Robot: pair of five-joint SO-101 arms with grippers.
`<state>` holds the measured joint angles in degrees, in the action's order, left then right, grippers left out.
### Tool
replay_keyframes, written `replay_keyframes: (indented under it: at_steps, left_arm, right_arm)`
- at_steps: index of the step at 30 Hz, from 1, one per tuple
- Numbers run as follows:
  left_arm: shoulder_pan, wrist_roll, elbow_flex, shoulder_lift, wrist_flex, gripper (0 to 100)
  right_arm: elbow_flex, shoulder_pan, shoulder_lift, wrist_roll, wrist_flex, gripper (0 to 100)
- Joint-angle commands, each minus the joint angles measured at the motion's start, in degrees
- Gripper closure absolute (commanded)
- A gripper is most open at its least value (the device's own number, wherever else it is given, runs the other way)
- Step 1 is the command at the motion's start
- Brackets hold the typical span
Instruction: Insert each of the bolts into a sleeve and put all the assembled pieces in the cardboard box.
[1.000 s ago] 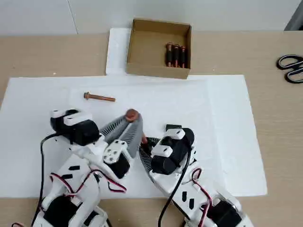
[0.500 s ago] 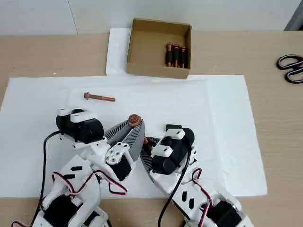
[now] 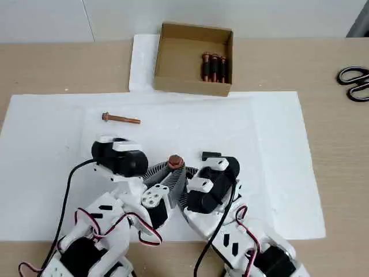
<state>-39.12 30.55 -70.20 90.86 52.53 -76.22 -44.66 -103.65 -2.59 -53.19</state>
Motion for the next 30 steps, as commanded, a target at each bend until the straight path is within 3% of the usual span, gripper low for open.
replay_keyframes:
  at_steps: [1,20,26,30]
  left_arm:
    - [-4.75,0.79,-1.36,0.35,0.00,99]
    - [-5.19,-2.55,-5.41,0.44,-0.44,99]
    - [-5.19,-2.55,-5.41,0.44,-0.35,84]
    - [-5.19,-2.55,-5.41,0.44,-0.18,83]
  right_arm:
    - [2.02,-0.31,-0.31,0.53,1.89,99.4]
    - [2.02,-0.22,-0.31,0.53,1.89,99.4]
    - [2.02,-0.22,-0.31,0.53,1.89,99.4]
    - [2.02,-0.22,-0.31,0.53,1.89,99.4]
